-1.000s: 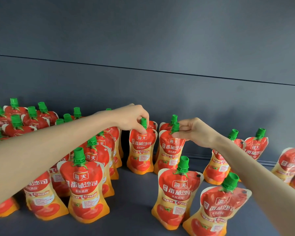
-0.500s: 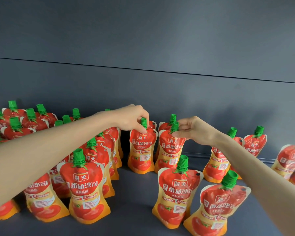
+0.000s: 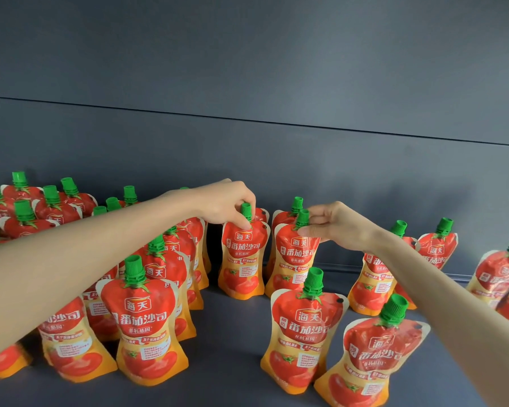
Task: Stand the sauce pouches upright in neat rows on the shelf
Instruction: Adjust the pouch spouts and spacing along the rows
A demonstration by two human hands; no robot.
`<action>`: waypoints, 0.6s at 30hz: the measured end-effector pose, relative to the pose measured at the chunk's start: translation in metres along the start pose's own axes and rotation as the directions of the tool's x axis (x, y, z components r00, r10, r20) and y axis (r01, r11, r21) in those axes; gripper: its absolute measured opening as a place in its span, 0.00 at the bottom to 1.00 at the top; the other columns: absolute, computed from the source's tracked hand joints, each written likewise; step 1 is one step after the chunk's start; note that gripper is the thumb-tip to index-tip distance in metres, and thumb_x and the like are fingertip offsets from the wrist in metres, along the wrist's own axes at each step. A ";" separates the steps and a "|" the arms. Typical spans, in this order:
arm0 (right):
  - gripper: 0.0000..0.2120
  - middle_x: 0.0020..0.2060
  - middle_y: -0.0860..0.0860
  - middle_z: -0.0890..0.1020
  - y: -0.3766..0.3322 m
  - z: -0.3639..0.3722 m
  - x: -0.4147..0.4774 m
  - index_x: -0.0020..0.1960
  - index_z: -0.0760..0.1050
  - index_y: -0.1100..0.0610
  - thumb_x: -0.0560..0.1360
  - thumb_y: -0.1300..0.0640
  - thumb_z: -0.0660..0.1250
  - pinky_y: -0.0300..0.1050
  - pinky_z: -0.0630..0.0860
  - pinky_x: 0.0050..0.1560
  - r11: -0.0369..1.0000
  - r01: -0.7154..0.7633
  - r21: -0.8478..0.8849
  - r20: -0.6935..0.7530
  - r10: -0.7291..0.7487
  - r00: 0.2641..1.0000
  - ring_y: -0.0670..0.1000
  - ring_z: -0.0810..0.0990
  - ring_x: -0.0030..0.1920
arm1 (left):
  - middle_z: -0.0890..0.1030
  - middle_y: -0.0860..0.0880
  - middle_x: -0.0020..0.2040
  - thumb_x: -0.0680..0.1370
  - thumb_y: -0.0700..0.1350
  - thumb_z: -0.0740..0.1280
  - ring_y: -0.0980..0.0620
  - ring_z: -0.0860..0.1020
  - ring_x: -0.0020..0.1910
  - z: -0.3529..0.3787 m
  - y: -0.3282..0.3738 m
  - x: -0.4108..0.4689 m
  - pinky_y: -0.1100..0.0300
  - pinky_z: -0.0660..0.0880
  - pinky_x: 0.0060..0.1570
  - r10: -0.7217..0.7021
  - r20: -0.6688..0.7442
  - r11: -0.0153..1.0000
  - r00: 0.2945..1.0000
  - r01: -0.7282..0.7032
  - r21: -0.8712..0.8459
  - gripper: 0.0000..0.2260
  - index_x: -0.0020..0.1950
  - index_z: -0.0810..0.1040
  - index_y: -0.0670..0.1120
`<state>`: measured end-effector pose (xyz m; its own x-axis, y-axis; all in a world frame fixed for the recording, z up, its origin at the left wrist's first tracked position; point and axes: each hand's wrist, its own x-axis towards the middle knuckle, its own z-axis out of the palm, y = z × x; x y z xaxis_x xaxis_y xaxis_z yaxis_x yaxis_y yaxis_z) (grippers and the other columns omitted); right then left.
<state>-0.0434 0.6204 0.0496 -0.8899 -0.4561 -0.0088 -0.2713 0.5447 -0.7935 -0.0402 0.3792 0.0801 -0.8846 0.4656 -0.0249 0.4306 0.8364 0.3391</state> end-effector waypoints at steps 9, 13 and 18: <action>0.13 0.51 0.49 0.82 -0.003 0.000 0.000 0.59 0.76 0.56 0.75 0.59 0.66 0.44 0.78 0.56 0.998 -0.009 -0.058 0.000 0.009 1.000 0.49 0.82 0.52 | 0.82 0.46 0.52 0.74 0.46 0.70 0.49 0.81 0.50 0.001 -0.002 0.002 0.52 0.79 0.51 -0.004 -0.006 1.000 1.000 0.004 -0.009 0.12 0.55 0.78 0.43; 0.11 0.51 0.49 0.82 -0.005 0.000 0.000 0.57 0.76 0.55 0.75 0.59 0.67 0.47 0.77 0.58 0.995 -0.004 -0.098 -0.013 0.002 1.000 0.51 0.82 0.53 | 0.82 0.46 0.53 0.74 0.46 0.70 0.50 0.81 0.50 0.001 -0.002 0.001 0.53 0.79 0.52 -0.004 -0.010 1.000 1.000 0.003 -0.016 0.12 0.56 0.78 0.44; 0.14 0.52 0.51 0.82 -0.006 0.000 0.000 0.58 0.76 0.59 0.74 0.57 0.68 0.45 0.77 0.58 0.988 0.003 -0.155 -0.040 -0.010 0.999 0.50 0.81 0.52 | 0.81 0.47 0.55 0.73 0.46 0.72 0.53 0.78 0.48 0.000 -0.001 -0.001 0.58 0.78 0.50 -0.004 -0.029 0.999 1.000 0.003 -0.042 0.14 0.57 0.77 0.46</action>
<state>-0.0416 0.6176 0.0542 -0.9012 -0.4327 0.0233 -0.3280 0.6460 -0.6893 -0.0399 0.3777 0.0799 -0.8911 0.4538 0.0011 0.4204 0.8247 0.3783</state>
